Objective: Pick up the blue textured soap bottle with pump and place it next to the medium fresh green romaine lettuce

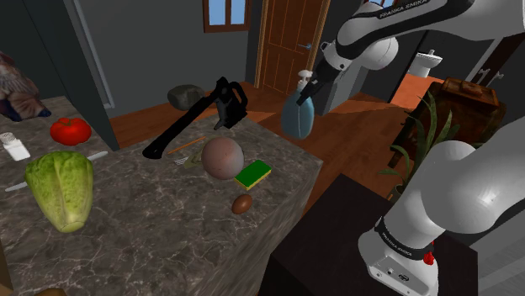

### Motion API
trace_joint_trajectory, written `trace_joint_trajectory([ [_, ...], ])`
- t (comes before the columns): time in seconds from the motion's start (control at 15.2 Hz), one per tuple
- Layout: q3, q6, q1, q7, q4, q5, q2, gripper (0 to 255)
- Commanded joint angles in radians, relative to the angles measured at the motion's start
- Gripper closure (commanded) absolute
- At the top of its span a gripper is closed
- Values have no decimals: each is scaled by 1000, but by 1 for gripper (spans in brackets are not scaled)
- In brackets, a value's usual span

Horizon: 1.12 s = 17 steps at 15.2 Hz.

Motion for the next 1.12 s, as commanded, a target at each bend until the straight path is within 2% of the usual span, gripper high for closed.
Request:
trace_joint_trajectory([
  [0.0, 9, -27, -8, 14, 13, -11, -16, 255],
  [1.06, 57, -247, -30, 88, 175, -52, -80, 255],
])
